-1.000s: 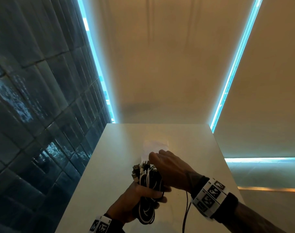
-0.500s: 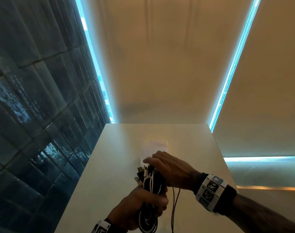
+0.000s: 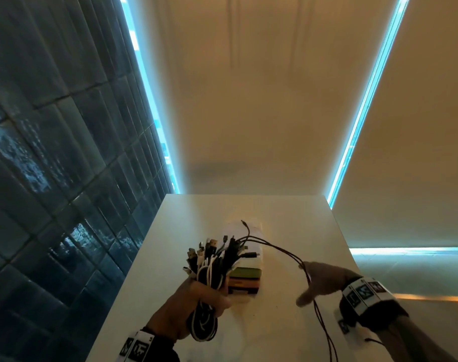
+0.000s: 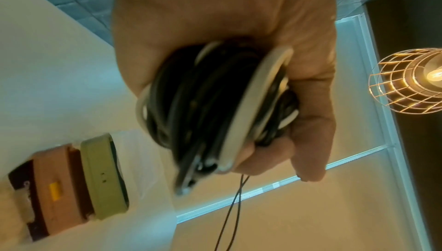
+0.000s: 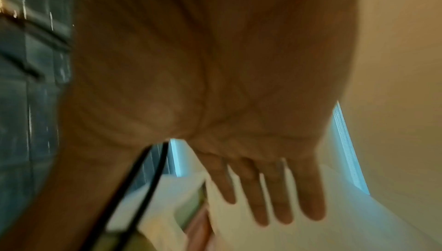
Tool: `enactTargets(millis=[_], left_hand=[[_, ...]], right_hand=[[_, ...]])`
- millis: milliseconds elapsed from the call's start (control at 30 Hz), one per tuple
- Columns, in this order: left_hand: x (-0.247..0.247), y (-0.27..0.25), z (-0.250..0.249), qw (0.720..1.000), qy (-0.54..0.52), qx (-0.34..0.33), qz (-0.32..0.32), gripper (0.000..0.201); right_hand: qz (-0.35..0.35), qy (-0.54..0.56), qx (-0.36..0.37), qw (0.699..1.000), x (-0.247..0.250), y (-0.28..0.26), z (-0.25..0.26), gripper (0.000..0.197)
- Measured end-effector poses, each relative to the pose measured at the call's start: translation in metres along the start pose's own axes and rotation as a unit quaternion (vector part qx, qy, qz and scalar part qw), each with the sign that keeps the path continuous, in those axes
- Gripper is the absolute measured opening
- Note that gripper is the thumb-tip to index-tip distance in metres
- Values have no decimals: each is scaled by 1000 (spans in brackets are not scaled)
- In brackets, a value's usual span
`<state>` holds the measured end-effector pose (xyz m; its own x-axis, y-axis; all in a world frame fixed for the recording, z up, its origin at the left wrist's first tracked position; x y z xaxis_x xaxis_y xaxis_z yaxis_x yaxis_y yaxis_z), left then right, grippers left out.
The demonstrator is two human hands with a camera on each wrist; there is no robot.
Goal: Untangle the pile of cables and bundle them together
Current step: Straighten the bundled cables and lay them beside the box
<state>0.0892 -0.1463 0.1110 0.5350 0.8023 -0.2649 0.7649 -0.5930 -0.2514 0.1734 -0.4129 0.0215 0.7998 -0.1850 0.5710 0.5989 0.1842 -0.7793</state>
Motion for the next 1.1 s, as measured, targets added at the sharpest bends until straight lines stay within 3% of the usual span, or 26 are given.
enactTargets(millis=[33,67,133,200,233,300,367,400,467,533,600,733,800,867,1000,1100], left_hand=[[3,0,1,1000,1,4,3,30],[5,1,3,1000,0,8,7,31],[4,5,3,1000,-4,10,24,31],[0,8,4,999,-7,21,48,30],[-3,9,4,998,-4,29,61,31],[-6,9,5,995,10,44,84,31],[-6,6,6,994,13,54,91,28],[-3,4,6,994,14,58,87,27],[5,-2,7,995,13,63,71,26],[17,-8,13,996,-1,72,49,26],[29,-12,23,996,-23,86,16,31],[38,-10,43,993,-55,98,-37,34],[38,-4,49,991,-73,91,-67,28],[36,5,53,987,-116,75,-89,28],[30,20,52,969,-217,16,-114,26],[25,25,41,953,-266,-47,-140,31]], right_hand=[[-4,-5,15,1000,5,-5,7,130],[-54,9,64,996,18,-14,22,136],[-197,25,191,961,48,-43,63,133],[-302,-30,280,911,66,-69,103,129],[-326,-63,312,890,67,-74,119,120],[-326,-108,364,866,59,-71,142,79],[-270,-36,416,867,53,-62,144,33],[-207,50,438,874,51,-54,139,21],[-13,216,452,865,35,-38,128,21],[159,339,403,835,20,-28,108,29],[198,432,351,807,24,-22,86,32],[139,552,328,754,50,-28,84,35],[77,536,353,763,58,-44,106,29],[-13,466,379,799,59,-69,135,30],[-188,231,393,870,34,-108,186,24],[-198,214,400,869,9,-114,202,24]])
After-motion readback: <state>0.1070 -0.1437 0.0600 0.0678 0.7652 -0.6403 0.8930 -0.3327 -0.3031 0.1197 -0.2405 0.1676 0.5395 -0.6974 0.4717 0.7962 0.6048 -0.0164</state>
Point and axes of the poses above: each hand's wrist, its own y-axis towards the middle knuckle, its own x-axis out of the back of the hand, z = x × y, the point moved 8 cm from there along y, towards the middle knuckle, and after that the axes turned 15 degrees about z, right-handed, at the moved point
